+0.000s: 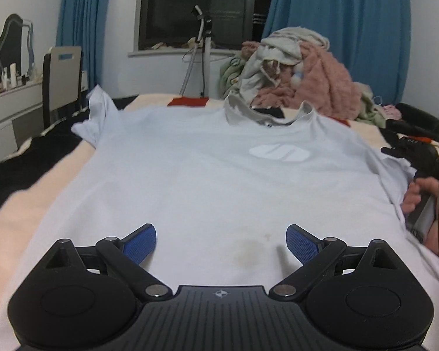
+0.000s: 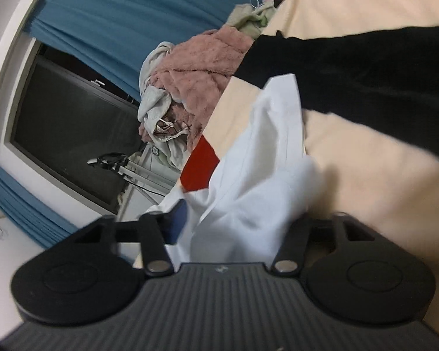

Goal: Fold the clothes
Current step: 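Grasp a T-shirt sleeve with the right gripper and lift it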

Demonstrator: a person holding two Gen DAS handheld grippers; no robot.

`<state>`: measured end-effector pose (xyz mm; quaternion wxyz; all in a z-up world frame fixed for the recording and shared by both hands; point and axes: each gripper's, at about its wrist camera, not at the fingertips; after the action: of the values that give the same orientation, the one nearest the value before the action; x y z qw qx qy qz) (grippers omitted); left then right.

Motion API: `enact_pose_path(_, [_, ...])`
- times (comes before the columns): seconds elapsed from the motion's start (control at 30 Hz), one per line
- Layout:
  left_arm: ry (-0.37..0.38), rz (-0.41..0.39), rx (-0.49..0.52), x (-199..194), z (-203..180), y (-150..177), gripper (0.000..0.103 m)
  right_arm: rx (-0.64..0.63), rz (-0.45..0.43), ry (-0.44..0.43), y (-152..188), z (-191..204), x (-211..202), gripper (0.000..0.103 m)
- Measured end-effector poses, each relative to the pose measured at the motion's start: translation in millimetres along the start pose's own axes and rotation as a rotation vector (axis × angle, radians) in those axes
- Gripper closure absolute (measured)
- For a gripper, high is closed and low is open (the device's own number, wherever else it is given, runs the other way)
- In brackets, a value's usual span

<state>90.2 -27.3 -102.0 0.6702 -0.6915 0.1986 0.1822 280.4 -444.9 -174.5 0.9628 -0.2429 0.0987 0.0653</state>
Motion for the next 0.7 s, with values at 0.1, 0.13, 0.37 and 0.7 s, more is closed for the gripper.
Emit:
enact_pose_path(0.1, [-0.012, 0.022, 0.04, 11.3, -8.3, 3.8, 0.006, 0.007, -0.017, 0.025, -8.7, -0.3, 15.5, 0.064])
enact_pose_path(0.13, [-0.018, 0.021, 0.052, 12.5, -10.4, 4.7, 0.006, -0.001, -0.016, 0.031, -13.0, 0.1, 20.1, 0.072])
enact_pose_path(0.37, [-0.043, 0.017, 0.084, 17.1, -16.4, 5.1, 0.006, -0.039, -0.125, 0.034, -53.5, -2.1, 10.6, 0.097])
enact_pose_path(0.7, [0.039, 0.032, 0.041, -2.4, -3.3, -21.7, 0.007, -0.422, -0.152, 0.246, -117.8, 65.2, -5.3, 0.098])
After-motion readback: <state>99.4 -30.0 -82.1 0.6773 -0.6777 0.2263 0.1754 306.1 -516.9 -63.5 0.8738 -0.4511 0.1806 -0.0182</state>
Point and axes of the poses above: each gripper's, at about its wrist camera, not at the fingertips, and x roughly the way its jaws point, z to its left, y to its underside, and after that the axes turned 1 degree about -x, right-handed
